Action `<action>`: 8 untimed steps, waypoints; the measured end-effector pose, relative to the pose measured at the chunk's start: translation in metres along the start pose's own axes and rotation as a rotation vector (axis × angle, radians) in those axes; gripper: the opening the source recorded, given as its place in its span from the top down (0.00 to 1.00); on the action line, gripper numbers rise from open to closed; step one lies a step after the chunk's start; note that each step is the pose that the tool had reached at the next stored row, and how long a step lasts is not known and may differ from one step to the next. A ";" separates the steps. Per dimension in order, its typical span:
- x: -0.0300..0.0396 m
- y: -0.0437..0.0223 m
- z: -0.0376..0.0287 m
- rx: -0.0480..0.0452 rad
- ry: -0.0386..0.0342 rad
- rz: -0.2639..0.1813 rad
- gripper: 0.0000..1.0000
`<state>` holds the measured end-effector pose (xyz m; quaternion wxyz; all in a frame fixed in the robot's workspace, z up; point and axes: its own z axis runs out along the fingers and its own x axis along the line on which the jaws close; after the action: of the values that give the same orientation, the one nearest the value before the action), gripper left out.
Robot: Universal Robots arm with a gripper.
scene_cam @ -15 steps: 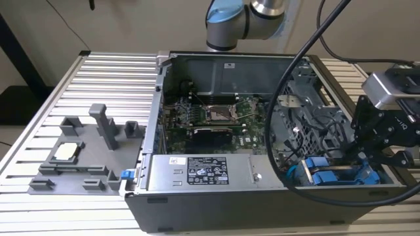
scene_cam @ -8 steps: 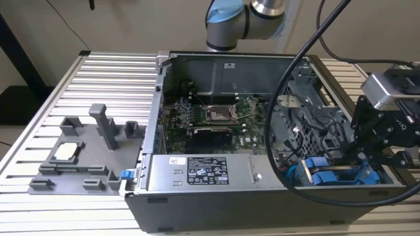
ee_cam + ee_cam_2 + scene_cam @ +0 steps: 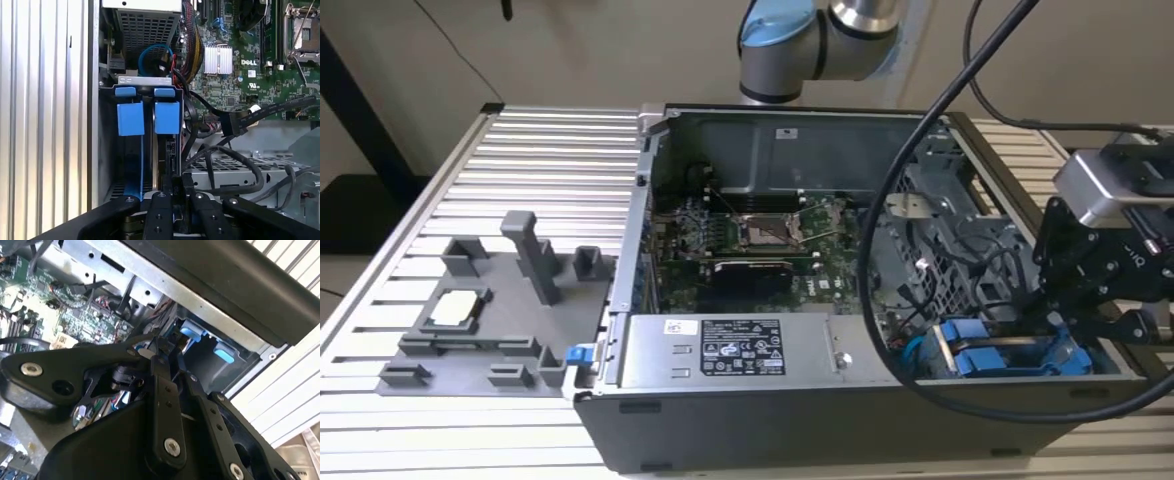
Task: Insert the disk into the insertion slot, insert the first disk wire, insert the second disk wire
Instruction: 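Insert the first disk wire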
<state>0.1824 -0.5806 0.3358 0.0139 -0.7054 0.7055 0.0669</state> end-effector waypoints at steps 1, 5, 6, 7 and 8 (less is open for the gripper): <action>0.0000 0.0000 -0.0003 0.0001 -0.0003 0.000 0.81; 0.0002 -0.0005 0.0009 0.0002 -0.0004 0.000 0.81; 0.0005 -0.0007 0.0021 0.0003 -0.0003 0.000 0.81; 0.0006 -0.0007 0.0029 0.0003 0.0002 0.000 0.81; 0.0006 -0.0007 0.0031 0.0004 0.0003 0.000 0.81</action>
<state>0.1829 -0.5809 0.3326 0.0139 -0.7055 0.7054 0.0667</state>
